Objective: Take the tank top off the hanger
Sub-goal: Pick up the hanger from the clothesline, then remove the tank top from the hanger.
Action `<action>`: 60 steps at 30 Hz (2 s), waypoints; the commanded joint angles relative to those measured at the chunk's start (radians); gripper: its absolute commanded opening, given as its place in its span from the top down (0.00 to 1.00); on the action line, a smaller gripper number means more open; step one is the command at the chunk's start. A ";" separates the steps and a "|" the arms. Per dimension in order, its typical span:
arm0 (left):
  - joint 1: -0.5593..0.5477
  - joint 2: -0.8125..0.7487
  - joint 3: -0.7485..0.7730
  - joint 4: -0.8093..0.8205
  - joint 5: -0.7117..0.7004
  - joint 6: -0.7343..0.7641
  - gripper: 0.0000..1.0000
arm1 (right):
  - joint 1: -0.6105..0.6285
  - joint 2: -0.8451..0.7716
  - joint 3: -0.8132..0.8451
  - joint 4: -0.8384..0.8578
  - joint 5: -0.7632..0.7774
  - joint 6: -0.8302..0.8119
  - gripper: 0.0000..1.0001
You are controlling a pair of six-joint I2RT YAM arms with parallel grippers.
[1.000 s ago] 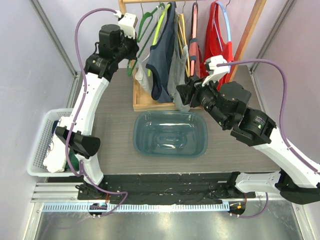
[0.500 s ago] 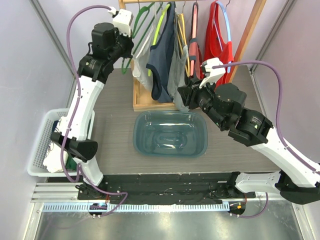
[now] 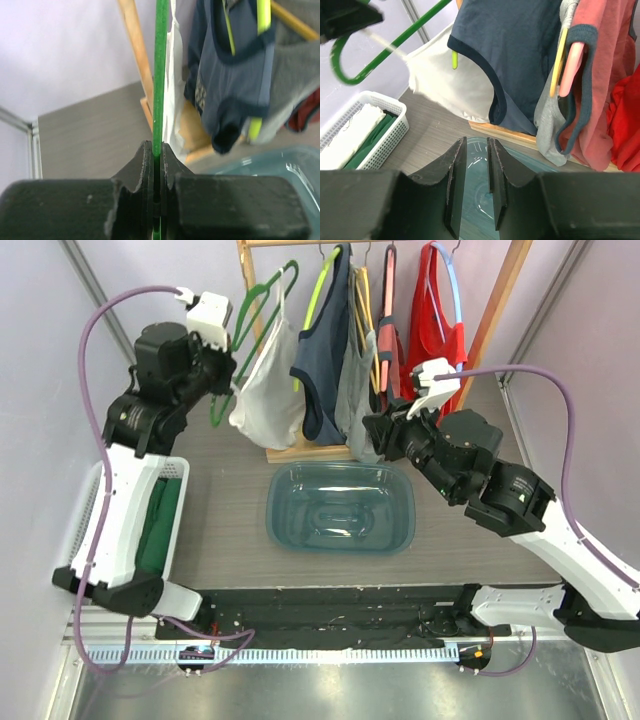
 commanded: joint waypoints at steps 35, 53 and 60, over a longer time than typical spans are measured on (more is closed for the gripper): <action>-0.006 -0.354 0.234 -0.095 0.656 0.041 0.98 | 0.003 -0.209 -0.115 0.010 0.015 0.036 0.70; -0.021 -0.380 -0.178 -0.092 0.705 0.079 0.99 | 0.003 -0.178 -0.138 0.182 -0.138 0.053 0.46; -0.031 -0.379 -0.199 -0.104 0.717 0.078 0.98 | 0.001 -0.122 -0.153 0.258 -0.128 0.052 0.42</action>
